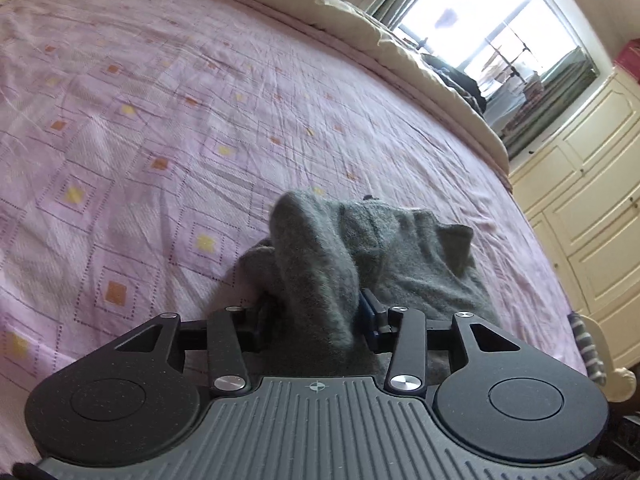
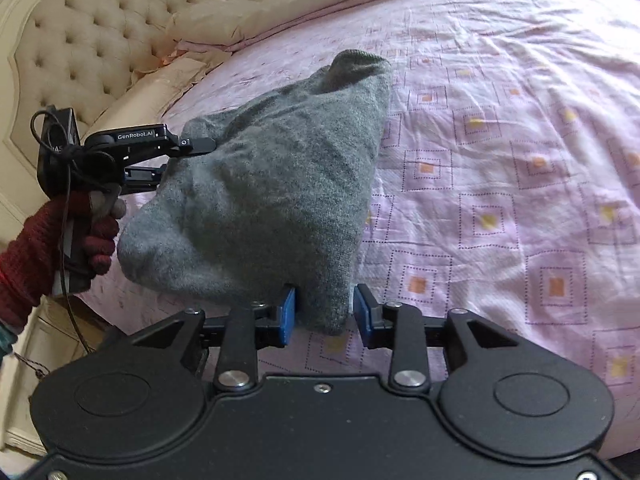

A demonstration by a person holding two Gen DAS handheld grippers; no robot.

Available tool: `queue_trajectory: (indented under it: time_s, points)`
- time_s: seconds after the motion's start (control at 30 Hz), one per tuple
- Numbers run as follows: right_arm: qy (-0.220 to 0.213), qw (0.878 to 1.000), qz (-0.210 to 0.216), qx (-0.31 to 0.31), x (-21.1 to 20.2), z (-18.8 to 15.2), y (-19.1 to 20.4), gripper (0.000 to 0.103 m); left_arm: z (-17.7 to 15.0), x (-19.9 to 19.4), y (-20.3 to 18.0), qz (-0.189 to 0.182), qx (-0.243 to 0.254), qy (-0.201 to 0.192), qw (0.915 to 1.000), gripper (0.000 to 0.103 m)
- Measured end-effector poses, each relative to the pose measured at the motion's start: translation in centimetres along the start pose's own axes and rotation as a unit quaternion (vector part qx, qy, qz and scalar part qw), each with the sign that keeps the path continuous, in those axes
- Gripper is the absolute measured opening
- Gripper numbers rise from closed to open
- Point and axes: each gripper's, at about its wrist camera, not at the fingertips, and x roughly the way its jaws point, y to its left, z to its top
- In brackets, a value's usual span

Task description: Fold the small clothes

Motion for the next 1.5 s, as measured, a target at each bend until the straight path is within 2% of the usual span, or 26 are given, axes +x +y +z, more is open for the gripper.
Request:
queue_trajectory:
  time_s: [0.07,0.13,0.2,0.27,0.37,0.47,0.6,0.73,0.8,0.87,0.93,1.03,1.13,1.2,1.27,1.3,1.43,1.5]
  points:
    - [-0.020,1.000,-0.009,-0.011,-1.3,-0.2,0.1,0.044,0.1,-1.1,-0.3,0.036,0.026,-0.017,0.9989,0.051]
    - [-0.048,0.998,-0.022,-0.022,-2.4,-0.2,0.9,0.045,-0.2,-2.9,-1.0,0.080,0.055,-0.037,0.9946,0.051]
    - [-0.079,0.996,-0.027,-0.028,-3.3,0.0,1.4,0.053,-0.7,-4.8,-2.2,0.100,0.089,-0.060,0.9892,0.051]
    - [-0.107,0.993,-0.028,-0.031,-3.7,0.4,1.9,0.054,-1.7,-6.5,-4.0,0.116,0.127,-0.082,0.9817,0.051]
    - [-0.128,0.991,-0.026,-0.030,-3.4,1.2,2.3,0.054,-3.8,-8.4,-7.0,0.108,0.167,-0.114,0.9734,0.052]
    - [-0.139,0.989,-0.026,-0.035,-2.7,1.9,2.7,0.055,-5.9,-9.2,-9.3,0.078,0.180,-0.129,0.9720,0.058]
    - [-0.140,0.988,-0.033,-0.049,-1.6,2.6,2.9,0.058,-8.7,-8.7,-10.7,0.061,0.191,-0.140,0.9696,0.060]
    - [-0.140,0.988,-0.033,-0.053,-0.4,3.4,2.4,0.059,-10.4,-7.2,-9.4,0.044,0.170,-0.117,0.9775,0.060]
    - [-0.144,0.988,-0.028,-0.053,0.1,4.2,2.1,0.059,-10.9,-5.9,-8.4,0.057,0.164,-0.096,0.9801,0.059]
    - [-0.150,0.987,-0.014,-0.056,0.7,5.3,1.9,0.060,-11.2,-5.0,-7.6,0.082,0.165,-0.083,0.9794,0.059]
    - [-0.149,0.987,0.008,-0.060,1.8,6.6,2.0,0.065,-11.2,-5.3,-7.0,0.080,0.159,-0.088,0.9802,0.059]
    - [-0.141,0.987,0.041,-0.066,4.1,8.5,2.5,0.066,-11.0,-5.3,-6.8,0.078,0.155,-0.084,0.9812,0.059]
    - [-0.113,0.990,0.053,-0.070,7.2,10.5,2.7,0.066,-11.3,-5.4,-6.9,0.085,0.159,-0.083,0.9802,0.060]
    - [-0.090,0.993,0.038,-0.066,9.5,11.9,2.2,0.066,-11.3,-5.1,-6.6,0.094,0.148,-0.070,0.9821,0.064]
    - [-0.073,0.996,0.011,-0.048,11.3,12.9,0.8,0.066,-11.3,-4.9,-5.5,0.080,0.108,-0.056,0.9893,0.066]
    - [-0.072,0.997,0.001,-0.036,11.9,13.2,0.0,0.066,-11.5,-5.2,-5.1,0.073,0.090,-0.062,0.9913,0.066]
    - [-0.104,0.993,-0.060,0.004,10.7,14.4,-2.5,0.066,-11.8,-5.5,-5.6,0.088,0.106,-0.062,0.9886,0.066]
    - [-0.129,0.989,-0.067,0.006,8.5,14.3,-2.7,0.067,-11.8,-5.5,-5.5,0.090,0.105,-0.061,0.9885,0.066]
